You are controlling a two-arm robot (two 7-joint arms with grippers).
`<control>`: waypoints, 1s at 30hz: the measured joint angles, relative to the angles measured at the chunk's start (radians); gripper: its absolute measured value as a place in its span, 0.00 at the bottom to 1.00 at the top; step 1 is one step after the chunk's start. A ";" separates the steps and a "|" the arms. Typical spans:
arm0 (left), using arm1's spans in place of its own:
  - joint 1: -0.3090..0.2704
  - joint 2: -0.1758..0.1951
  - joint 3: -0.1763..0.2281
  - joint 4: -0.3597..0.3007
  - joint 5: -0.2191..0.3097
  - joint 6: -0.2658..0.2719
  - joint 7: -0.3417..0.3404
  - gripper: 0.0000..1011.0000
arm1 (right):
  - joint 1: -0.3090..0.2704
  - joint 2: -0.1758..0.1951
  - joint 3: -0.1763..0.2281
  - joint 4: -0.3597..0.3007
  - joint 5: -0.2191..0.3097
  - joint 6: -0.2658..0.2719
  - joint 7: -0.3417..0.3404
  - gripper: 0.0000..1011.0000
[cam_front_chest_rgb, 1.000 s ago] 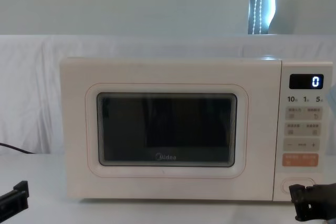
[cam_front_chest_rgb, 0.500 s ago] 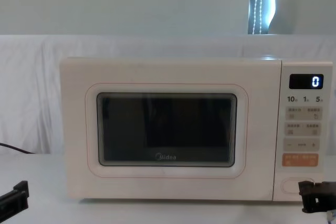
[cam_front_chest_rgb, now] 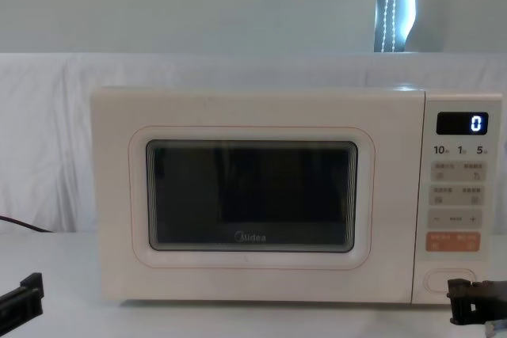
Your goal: Press the button to open the microwave door with one hand; close the microwave door with the other hand.
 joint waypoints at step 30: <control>0.000 0.000 0.000 0.000 0.000 0.000 0.000 0.99 | 0.095 -0.027 0.017 0.141 0.002 -0.031 -0.028 0.00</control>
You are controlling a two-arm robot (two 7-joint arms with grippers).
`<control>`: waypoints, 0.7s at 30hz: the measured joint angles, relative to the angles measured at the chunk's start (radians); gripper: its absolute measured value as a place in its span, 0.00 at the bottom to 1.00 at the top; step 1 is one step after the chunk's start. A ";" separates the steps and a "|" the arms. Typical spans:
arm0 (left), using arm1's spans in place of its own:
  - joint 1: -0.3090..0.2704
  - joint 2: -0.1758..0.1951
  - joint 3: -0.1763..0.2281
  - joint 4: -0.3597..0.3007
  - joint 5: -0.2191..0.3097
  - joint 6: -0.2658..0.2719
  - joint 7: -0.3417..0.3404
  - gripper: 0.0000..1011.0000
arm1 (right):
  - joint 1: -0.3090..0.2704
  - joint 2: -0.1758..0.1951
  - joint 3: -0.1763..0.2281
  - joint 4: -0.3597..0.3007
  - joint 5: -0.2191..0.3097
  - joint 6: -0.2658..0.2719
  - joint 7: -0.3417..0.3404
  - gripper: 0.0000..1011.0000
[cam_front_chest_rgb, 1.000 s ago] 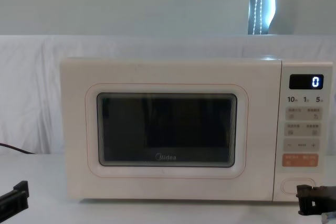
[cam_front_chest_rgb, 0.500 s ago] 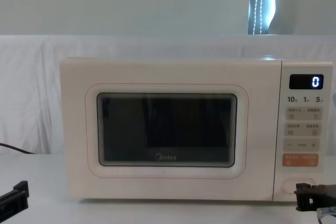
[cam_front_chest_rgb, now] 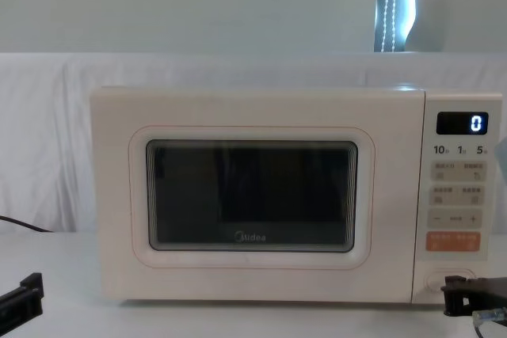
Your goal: Press the button to open the microwave door with one hand; close the microwave door with the other hand.
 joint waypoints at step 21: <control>0.000 0.000 0.000 0.000 0.000 0.000 0.000 0.99 | 0.028 -0.009 0.013 0.037 -0.015 -0.005 -0.018 0.00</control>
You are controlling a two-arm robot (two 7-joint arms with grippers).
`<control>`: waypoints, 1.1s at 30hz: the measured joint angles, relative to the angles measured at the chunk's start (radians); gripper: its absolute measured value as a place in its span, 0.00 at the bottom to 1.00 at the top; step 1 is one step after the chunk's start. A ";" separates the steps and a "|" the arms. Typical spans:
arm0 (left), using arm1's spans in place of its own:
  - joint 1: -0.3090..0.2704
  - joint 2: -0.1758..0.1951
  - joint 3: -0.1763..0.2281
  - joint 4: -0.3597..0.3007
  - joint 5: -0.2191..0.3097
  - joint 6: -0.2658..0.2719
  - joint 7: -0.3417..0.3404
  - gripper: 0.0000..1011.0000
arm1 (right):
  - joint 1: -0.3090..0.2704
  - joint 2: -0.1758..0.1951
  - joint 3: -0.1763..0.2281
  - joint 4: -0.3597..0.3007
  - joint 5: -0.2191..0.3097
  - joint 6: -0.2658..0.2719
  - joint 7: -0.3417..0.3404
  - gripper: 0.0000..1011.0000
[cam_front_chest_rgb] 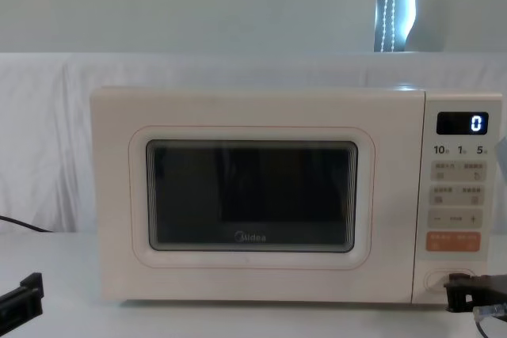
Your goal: Press the button to open the microwave door with one hand; close the microwave door with the other hand.
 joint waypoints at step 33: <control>0.000 0.000 0.000 0.000 0.000 0.000 0.000 0.99 | 0.023 -0.013 0.010 0.027 -0.024 0.001 -0.014 0.00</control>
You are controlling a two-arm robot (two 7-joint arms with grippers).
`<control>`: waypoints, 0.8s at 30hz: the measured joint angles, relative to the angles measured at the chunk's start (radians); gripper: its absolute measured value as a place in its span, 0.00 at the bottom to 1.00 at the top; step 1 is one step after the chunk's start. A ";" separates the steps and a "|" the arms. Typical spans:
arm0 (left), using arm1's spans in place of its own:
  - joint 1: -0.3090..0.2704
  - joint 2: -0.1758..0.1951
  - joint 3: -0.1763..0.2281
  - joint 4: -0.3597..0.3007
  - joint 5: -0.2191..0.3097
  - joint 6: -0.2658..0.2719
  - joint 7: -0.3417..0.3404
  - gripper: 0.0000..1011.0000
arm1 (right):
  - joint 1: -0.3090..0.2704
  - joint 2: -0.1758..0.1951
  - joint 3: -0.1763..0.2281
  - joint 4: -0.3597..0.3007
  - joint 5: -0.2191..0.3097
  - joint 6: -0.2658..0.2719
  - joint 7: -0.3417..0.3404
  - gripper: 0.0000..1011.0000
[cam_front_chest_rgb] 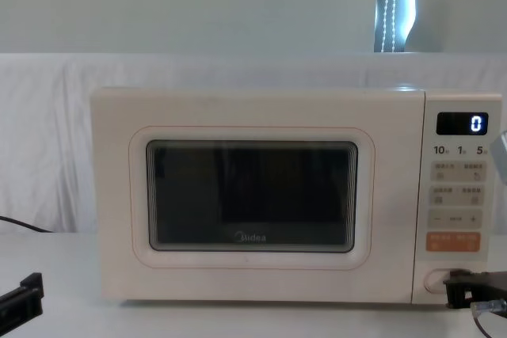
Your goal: Press the button to open the microwave door with one hand; close the microwave door with the other hand.
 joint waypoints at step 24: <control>0.000 0.000 0.000 0.000 0.000 0.000 0.000 0.99 | 0.030 -0.016 0.013 0.051 -0.009 -0.016 -0.009 0.00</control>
